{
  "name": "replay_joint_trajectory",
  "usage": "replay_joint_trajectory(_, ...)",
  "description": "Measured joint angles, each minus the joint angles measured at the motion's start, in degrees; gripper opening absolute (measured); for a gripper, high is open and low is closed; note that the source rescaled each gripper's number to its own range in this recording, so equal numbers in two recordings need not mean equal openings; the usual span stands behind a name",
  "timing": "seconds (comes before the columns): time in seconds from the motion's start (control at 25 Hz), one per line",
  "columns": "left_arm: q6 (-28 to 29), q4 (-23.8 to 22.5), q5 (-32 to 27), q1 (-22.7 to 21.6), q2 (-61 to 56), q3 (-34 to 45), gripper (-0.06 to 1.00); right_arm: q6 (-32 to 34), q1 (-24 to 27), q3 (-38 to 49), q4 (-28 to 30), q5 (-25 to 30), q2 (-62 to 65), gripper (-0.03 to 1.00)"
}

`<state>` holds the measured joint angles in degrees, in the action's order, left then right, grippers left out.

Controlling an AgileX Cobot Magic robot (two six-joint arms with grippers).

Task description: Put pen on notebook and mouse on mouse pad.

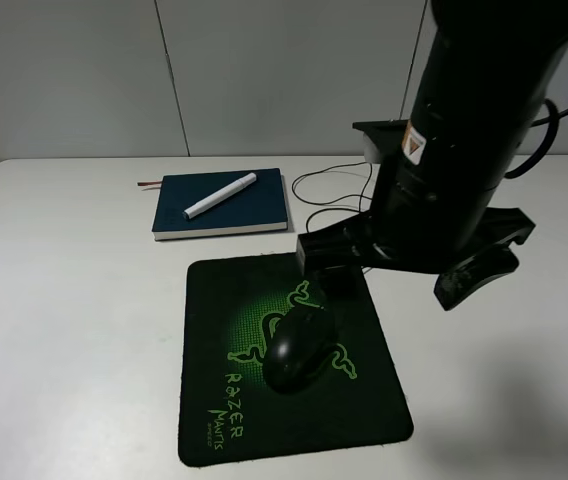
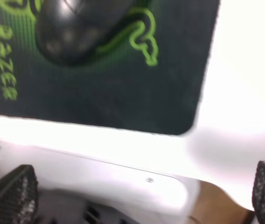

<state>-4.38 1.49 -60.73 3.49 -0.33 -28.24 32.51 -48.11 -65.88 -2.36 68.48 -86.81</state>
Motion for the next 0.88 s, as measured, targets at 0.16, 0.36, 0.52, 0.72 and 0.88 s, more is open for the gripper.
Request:
replay_joint_trajectory(0.16, 0.0, 0.0, 0.0, 0.0, 0.0, 0.0, 1.0, -6.3, 0.0, 0.3, 2.0, 0.8, 4.4, 1.0)
replay_joint_trajectory(0.36, 0.0, 0.0, 0.0, 0.0, 0.0, 0.0, 1.0, -11.0, 0.0, 4.2, 3.0, 0.9, 11.7, 1.0)
replay_joint_trajectory(0.52, 0.0, 0.0, 0.0, 0.0, 0.0, 0.0, 1.0, -14.3, 0.0, 10.0, 3.8, 0.9, 19.7, 1.0)
replay_joint_trajectory(0.72, 0.0, 0.0, 0.0, 0.0, 0.0, 0.0, 1.0, -17.4, 0.0, 16.1, 4.0, 1.1, 31.0, 1.0)
replay_joint_trajectory(0.88, 0.0, 0.0, 0.0, 0.0, 0.0, 0.0, 1.0, -17.6, 0.0, 17.1, 5.2, 1.2, 39.9, 1.0)
